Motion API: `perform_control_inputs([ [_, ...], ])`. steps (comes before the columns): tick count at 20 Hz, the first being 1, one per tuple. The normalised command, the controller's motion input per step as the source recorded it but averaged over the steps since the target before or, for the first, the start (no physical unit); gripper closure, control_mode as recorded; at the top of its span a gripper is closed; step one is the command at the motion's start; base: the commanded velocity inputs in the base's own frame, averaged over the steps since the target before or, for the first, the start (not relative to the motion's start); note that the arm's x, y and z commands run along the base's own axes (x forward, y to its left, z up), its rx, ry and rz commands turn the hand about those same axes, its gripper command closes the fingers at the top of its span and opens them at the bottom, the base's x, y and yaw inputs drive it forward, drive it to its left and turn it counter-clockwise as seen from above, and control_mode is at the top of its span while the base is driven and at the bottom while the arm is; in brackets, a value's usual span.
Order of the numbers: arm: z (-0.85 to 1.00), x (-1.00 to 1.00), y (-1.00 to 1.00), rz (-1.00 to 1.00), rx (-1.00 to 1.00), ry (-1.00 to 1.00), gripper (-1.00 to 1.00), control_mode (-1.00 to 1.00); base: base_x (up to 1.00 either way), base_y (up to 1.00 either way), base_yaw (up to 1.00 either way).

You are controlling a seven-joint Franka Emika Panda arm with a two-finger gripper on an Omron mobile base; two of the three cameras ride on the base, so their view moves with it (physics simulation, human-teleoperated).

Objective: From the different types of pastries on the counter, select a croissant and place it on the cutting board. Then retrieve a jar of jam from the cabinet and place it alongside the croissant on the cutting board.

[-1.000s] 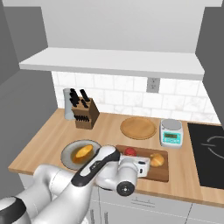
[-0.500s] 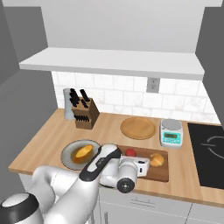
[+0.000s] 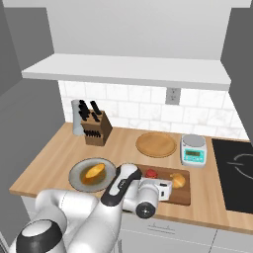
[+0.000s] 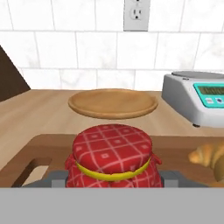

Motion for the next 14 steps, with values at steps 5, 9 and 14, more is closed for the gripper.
perform_control_inputs([
  [5, -0.04, 0.0, -0.05, 0.0, 0.0, 0.0, -1.0, -1.0, 0.0, 0.0, 0.0],
  [9, 0.0, 0.0, 0.0, 0.0, 0.0, -0.01, -1.0, -1.0, 0.0, 0.0, 0.0],
  [14, 0.11, -0.01, 0.0, 0.0, 0.0, -0.02, -1.0, -1.0, 0.0, 0.0, 0.0],
])
